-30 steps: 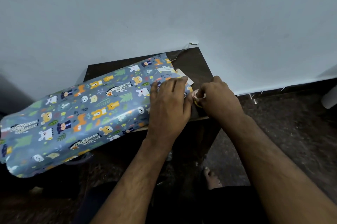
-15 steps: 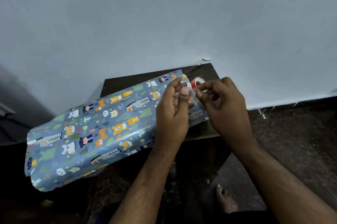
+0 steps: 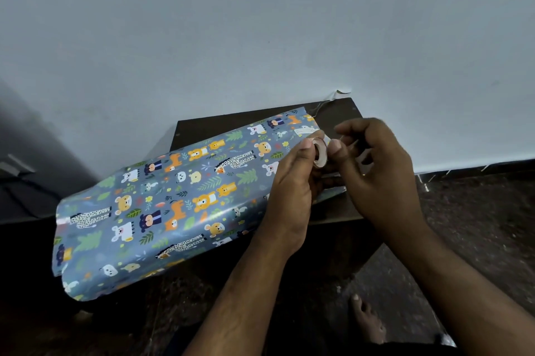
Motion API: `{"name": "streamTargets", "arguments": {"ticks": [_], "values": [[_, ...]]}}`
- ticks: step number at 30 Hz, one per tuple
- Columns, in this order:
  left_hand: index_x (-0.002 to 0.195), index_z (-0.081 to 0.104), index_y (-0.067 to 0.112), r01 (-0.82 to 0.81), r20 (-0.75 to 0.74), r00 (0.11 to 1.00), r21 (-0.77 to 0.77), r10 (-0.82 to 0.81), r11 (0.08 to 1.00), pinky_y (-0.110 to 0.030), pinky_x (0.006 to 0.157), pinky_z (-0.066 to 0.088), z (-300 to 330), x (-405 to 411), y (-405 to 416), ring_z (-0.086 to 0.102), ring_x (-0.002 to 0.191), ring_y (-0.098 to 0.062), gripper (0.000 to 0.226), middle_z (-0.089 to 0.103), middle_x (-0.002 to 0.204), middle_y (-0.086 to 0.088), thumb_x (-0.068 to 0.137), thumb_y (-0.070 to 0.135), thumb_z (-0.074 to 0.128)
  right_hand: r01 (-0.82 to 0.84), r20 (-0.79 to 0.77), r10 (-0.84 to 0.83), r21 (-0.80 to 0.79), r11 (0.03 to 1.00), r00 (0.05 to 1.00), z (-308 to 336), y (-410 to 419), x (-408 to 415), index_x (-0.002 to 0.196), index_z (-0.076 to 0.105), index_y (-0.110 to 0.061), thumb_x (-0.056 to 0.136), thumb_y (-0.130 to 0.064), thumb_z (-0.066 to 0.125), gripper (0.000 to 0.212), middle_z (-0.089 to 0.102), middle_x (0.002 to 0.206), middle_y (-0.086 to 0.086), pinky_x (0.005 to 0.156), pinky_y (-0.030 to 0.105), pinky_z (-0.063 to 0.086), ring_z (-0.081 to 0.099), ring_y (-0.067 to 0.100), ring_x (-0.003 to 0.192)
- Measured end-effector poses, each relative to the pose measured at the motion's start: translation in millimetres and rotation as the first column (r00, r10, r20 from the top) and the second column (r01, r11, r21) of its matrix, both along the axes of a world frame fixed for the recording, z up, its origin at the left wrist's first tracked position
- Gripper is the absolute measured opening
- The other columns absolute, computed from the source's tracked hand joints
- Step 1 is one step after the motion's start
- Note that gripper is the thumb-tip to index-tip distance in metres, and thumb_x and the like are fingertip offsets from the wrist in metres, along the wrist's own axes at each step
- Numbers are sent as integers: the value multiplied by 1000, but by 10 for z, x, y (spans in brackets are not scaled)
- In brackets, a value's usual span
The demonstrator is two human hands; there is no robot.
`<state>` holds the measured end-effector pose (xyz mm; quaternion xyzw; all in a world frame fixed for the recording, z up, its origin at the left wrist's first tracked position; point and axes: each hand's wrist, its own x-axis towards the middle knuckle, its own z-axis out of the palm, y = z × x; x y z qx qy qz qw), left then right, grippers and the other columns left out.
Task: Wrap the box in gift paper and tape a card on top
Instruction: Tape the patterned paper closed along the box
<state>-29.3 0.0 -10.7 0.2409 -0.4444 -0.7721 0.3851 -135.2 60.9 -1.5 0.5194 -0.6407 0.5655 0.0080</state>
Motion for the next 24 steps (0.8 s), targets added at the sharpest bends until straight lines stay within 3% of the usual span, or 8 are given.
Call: {"name": "streamTargets", "arguments": {"ticks": [2,6,11,13,16,20,24], "values": [[133,61,6,19,0,1000,-23,-19,1000,-46,87,58,1,-2,3,69,109,-34,51,70,124,-18,99,41,46,-12,54,10,34,999,999,-3,-5,-52,109,64,-29,97,-28,69,14,62,95,-10,68,10,41,60,9,81],[120,65,5,66,42,997,-98,-63,993,-34,59,55,-4,12,13,66,77,-23,44,70,92,-10,99,36,43,-47,37,44,85,995,998,12,30,-148,99,73,-24,94,-22,73,5,62,86,-20,67,10,38,58,6,77],[116,65,1,115,76,992,-149,-105,982,-34,56,50,-31,-13,44,57,77,-30,43,60,92,-19,102,34,42,-37,-46,42,96,995,998,62,79,-229,104,73,-24,90,-25,76,14,63,91,-8,72,10,35,60,12,85],[103,65,6,118,74,991,-149,-107,982,-34,55,49,-29,-14,50,57,76,-29,36,59,90,-18,102,34,42,-37,-132,54,128,991,990,69,92,-262,100,76,-22,91,-24,75,9,61,91,-7,73,9,34,57,11,88],[102,67,10,137,70,989,-142,-128,980,-34,56,50,-27,-28,63,59,73,-26,33,62,87,-14,100,33,44,-52,-176,79,152,987,981,62,116,-295,92,75,-19,94,-22,72,4,60,90,-9,74,11,33,56,11,91],[114,62,6,140,55,989,-124,-134,982,-33,55,50,5,-35,53,62,73,-23,29,63,87,-12,96,22,46,-91,-51,101,167,982,994,81,125,-284,88,73,-20,94,-20,73,6,65,89,-7,71,12,36,60,12,91],[128,53,7,117,79,991,-187,-104,975,-31,51,47,-10,-49,82,56,78,-27,34,60,99,-12,97,19,49,-130,257,85,162,978,963,124,127,-286,82,74,-19,93,-18,72,12,71,84,-3,62,17,44,63,7,72]]}}
